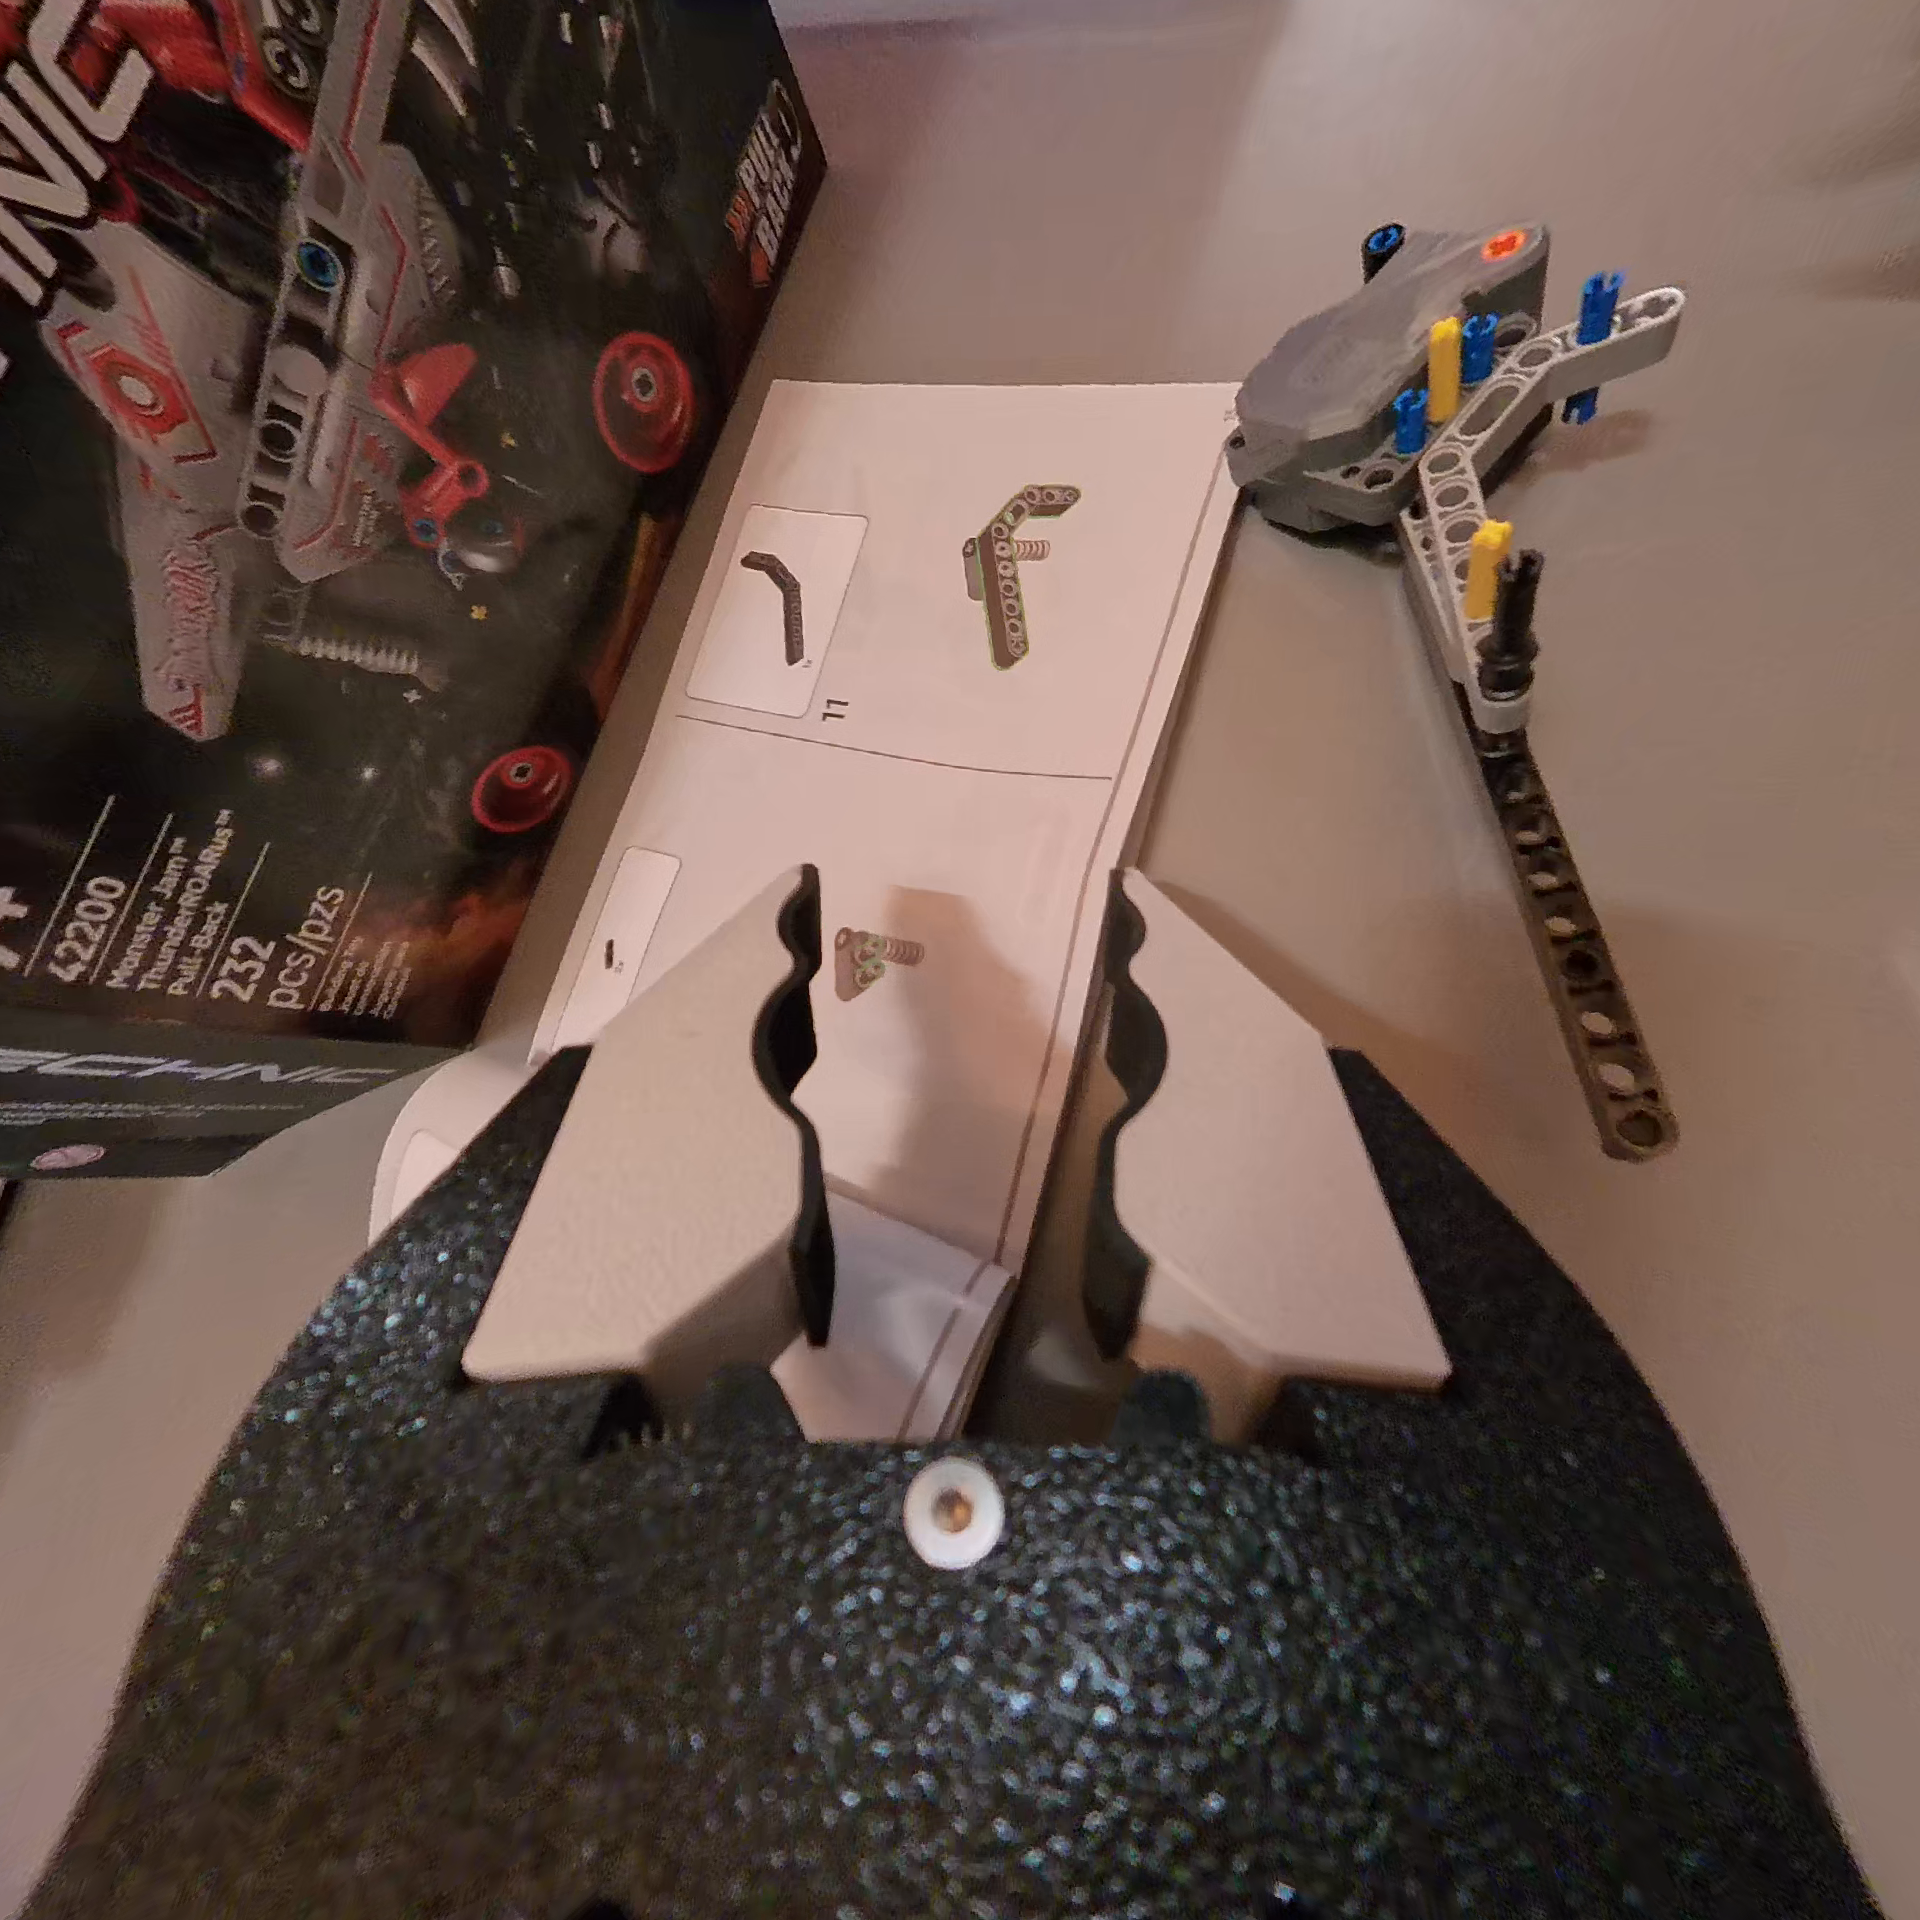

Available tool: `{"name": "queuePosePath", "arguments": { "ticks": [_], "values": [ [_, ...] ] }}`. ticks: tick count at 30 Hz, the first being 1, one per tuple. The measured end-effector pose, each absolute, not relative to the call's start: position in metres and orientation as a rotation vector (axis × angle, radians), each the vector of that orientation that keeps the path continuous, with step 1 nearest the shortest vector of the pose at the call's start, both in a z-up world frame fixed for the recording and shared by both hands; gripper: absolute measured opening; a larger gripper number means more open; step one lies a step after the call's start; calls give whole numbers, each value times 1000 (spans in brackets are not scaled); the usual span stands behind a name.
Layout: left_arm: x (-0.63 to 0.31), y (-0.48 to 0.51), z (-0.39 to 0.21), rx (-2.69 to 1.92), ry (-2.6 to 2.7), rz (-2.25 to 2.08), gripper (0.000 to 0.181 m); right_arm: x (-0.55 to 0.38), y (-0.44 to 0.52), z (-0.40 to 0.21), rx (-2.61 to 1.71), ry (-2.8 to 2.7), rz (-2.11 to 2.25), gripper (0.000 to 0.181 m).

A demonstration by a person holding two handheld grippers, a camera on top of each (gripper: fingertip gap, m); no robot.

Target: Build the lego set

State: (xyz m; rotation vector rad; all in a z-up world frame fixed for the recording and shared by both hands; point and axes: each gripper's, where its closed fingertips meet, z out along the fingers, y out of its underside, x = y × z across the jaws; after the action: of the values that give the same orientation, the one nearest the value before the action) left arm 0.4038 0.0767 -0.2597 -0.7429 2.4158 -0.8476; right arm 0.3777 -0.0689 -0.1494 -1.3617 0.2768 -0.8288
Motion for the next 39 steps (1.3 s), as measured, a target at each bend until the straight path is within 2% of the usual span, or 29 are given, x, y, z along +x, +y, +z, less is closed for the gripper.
{"name": "queuePosePath", "arguments": {
  "ticks": [6,14,16,20,29,38,39],
  "values": [
    [405,75,-254,-756,2390,-876,46,378,-69,-150,-1362,276,-829,16],
    [408,69,-254,-550,2326,-675,36,378,-69,-149,-1361,277,-828,16],
    [409,66,-254,-457,2289,-588,29,378,-69,-149,-1361,277,-828,16],
    [411,62,-253,-302,2209,-442,0,378,-69,-149,-1361,277,-828,16],
    [408,56,-256,-254,2184,-401,0,378,-69,-149,-1362,271,-837,16],
    [404,59,-246,-415,2160,-577,0,379,-69,-149,-1358,272,-848,15],
    [404,60,-250,-415,2188,-586,10,379,-69,-149,-1358,271,-849,15]
  ]
}}
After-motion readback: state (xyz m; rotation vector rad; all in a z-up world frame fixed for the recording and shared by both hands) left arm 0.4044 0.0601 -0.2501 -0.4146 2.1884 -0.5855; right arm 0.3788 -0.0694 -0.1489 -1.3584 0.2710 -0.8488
